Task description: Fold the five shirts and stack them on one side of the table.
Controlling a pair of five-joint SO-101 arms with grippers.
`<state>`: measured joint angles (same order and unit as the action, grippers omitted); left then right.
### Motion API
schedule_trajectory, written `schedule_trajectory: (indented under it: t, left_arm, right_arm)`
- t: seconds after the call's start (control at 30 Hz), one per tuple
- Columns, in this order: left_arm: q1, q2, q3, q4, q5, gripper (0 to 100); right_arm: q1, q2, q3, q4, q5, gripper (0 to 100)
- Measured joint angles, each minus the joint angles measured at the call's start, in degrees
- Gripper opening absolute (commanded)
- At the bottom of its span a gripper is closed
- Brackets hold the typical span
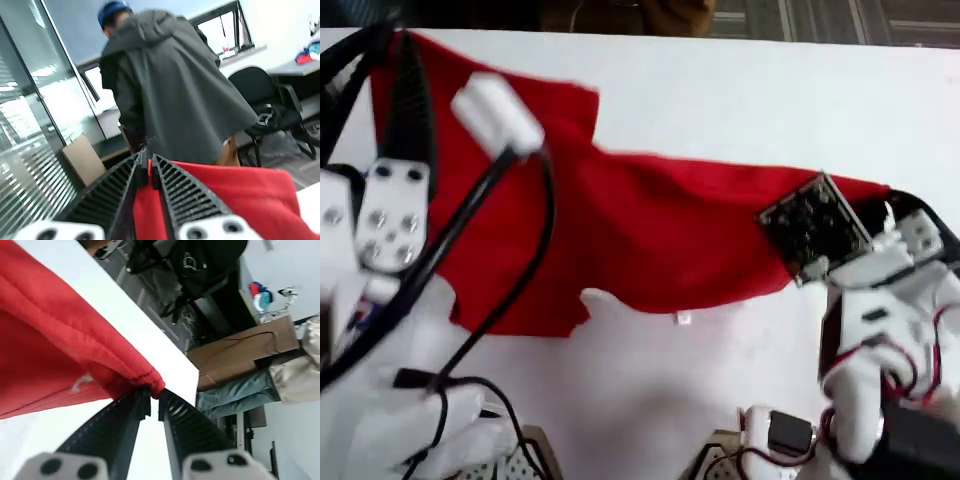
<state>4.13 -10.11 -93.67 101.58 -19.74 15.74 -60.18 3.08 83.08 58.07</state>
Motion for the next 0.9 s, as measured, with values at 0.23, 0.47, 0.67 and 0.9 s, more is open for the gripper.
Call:
schedule_trajectory:
  t: [0.23, 0.47, 0.67, 0.9]
  left_arm:
    - [0.0, -5.8, 0.0, -5.0, -0.1, 2]
    - [0.0, -9.3, -0.5, -6.2, -0.2, 2]
    - [0.0, -9.2, 3.1, -5.9, -0.2, 2]
    - [0.0, -9.1, 20.0, -8.7, -0.2, 2]
  right_arm:
    - [1.4, -9.0, -1.0, -1.8, 0.0, 1.8]
    - [8.2, -9.8, -1.3, -4.4, -2.5, 1.8]
    - [8.9, 0.8, -5.5, -4.6, -10.8, 1.8]
    - [5.5, 22.0, -16.4, -4.6, -19.0, 1.8]
